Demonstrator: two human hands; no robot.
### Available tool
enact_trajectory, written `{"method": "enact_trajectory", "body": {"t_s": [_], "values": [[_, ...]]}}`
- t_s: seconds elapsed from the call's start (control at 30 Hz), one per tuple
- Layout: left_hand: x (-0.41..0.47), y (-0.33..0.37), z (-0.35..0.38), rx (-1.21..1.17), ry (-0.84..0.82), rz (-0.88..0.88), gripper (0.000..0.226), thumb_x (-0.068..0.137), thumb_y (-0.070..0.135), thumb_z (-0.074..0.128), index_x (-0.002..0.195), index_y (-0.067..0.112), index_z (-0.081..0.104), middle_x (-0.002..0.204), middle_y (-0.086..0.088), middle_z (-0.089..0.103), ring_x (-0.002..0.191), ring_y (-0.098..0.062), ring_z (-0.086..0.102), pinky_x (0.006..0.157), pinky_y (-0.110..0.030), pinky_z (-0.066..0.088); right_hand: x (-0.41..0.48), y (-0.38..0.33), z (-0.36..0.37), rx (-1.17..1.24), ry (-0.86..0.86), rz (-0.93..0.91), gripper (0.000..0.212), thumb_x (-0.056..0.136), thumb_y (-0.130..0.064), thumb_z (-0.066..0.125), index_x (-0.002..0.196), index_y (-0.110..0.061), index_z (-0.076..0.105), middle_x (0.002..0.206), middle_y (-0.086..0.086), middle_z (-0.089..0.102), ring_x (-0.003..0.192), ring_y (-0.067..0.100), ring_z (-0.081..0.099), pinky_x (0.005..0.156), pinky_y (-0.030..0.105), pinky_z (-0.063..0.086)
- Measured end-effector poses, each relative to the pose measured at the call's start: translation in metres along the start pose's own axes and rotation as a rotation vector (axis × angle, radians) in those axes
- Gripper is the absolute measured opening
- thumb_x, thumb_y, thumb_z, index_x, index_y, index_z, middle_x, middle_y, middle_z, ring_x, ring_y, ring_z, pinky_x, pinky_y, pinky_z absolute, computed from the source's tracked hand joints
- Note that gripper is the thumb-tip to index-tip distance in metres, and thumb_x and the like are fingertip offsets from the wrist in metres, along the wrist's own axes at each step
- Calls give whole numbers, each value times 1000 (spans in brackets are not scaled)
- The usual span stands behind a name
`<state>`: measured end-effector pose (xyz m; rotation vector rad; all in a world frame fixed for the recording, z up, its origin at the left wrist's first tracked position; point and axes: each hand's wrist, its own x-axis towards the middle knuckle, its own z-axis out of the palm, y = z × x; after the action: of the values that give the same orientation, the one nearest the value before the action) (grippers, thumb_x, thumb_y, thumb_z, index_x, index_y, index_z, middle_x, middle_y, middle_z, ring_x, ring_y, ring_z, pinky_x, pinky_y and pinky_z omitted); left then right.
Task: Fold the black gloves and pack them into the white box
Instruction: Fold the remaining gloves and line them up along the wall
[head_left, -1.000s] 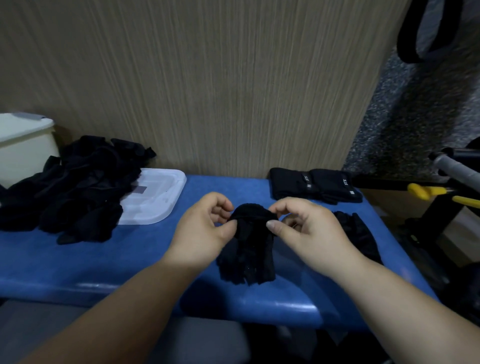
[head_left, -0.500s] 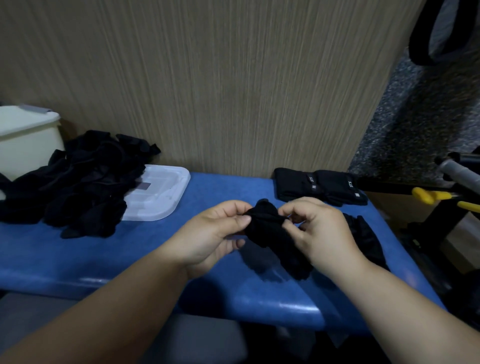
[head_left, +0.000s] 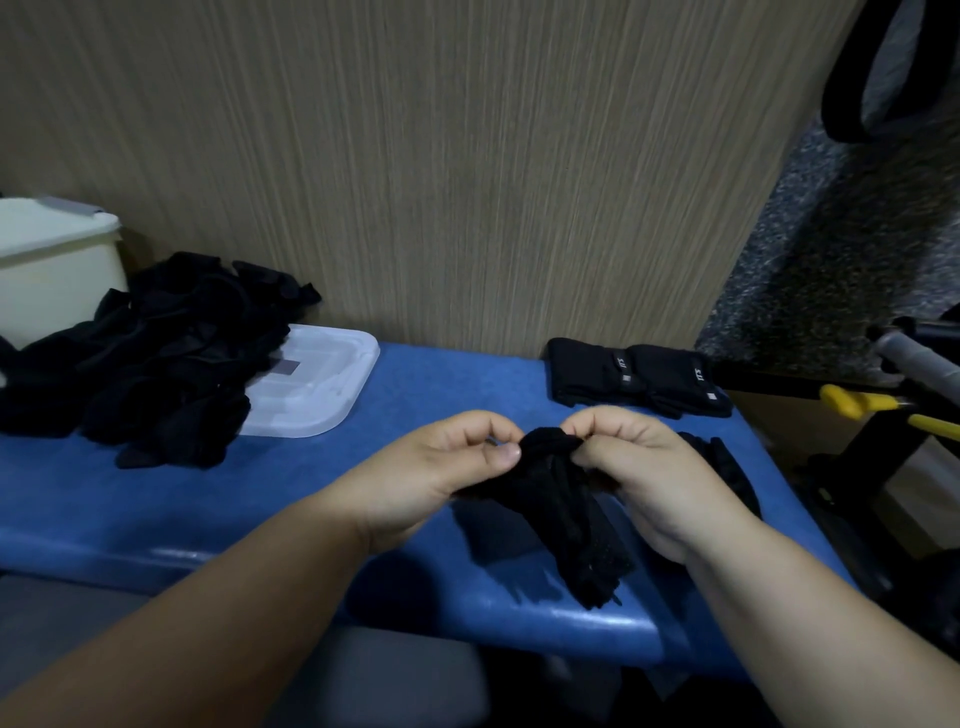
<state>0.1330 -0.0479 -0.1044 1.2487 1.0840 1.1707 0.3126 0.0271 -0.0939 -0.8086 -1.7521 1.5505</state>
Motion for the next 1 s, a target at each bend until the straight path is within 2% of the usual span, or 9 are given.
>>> {"method": "enact_trajectory", "body": {"t_s": [0.17, 0.27, 0.53, 0.67, 0.73, 0.8, 0.87, 0.93, 1.0], "values": [[-2, 2, 0, 41, -12, -12, 15, 83, 30, 57, 74, 25, 68, 73, 6, 59, 74, -8, 52, 76, -24, 39, -3, -5, 3, 89, -77, 79, 21, 62, -9, 51, 61, -18, 70, 65, 8, 60, 62, 18, 52, 61, 30, 39], [-3, 2, 2, 45, -31, -18, 25, 84, 33, 54, 63, 27, 65, 66, 10, 56, 67, -3, 50, 70, -20, 39, -6, -9, 1, 104, -133, 102, 19, 65, -13, 48, 58, -14, 65, 60, 6, 57, 57, 14, 53, 53, 22, 43], [0, -1, 5, -116, 4, -31, 17, 82, 31, 58, 77, 14, 57, 74, 0, 58, 71, -10, 53, 71, -24, 42, -8, -7, 2, 101, -186, 93, 20, 77, -28, 63, 64, -14, 60, 66, 10, 57, 60, 17, 52, 56, 24, 42], [4, -1, 9, -204, 78, -71, 19, 83, 25, 66, 82, 13, 52, 78, -6, 55, 70, -14, 51, 67, -26, 42, -7, -5, 2, 111, -136, 112, 20, 76, -30, 65, 65, -16, 57, 65, 7, 58, 58, 14, 53, 54, 22, 43], [5, -1, 11, -226, 118, -105, 25, 79, 25, 71, 92, 15, 51, 82, -4, 58, 75, -14, 56, 74, -29, 44, -6, -3, 2, 125, -101, 129, 20, 74, -29, 68, 69, -14, 57, 67, 9, 59, 60, 16, 54, 56, 25, 44], [6, -6, 11, -204, 123, -161, 42, 75, 34, 72, 107, 17, 50, 89, -1, 68, 86, -17, 64, 89, -37, 46, -5, -3, 2, 152, -66, 141, 24, 76, -26, 75, 74, -12, 55, 70, 11, 60, 63, 19, 55, 59, 28, 46], [6, -8, 9, -147, 101, -220, 56, 73, 40, 72, 118, 17, 50, 102, -3, 72, 100, -22, 68, 101, -45, 46, -5, -3, 2, 193, -29, 140, 21, 74, -22, 70, 74, -11, 52, 70, 12, 58, 62, 20, 55, 58, 28, 46], [6, -9, 8, -60, 67, -256, 52, 75, 39, 70, 117, 14, 55, 111, -9, 70, 108, -28, 65, 104, -53, 43, -5, -4, 1, 223, -10, 130, 18, 74, -18, 65, 71, -13, 48, 66, 10, 55, 59, 19, 53, 54, 26, 46], [7, -8, 6, -24, 70, -272, 38, 80, 33, 68, 110, 12, 60, 109, -12, 70, 106, -30, 65, 100, -50, 45, -3, -3, -1, 225, 1, 120, 21, 79, -11, 64, 70, -14, 46, 65, 8, 52, 58, 17, 50, 53, 23, 45]]}}
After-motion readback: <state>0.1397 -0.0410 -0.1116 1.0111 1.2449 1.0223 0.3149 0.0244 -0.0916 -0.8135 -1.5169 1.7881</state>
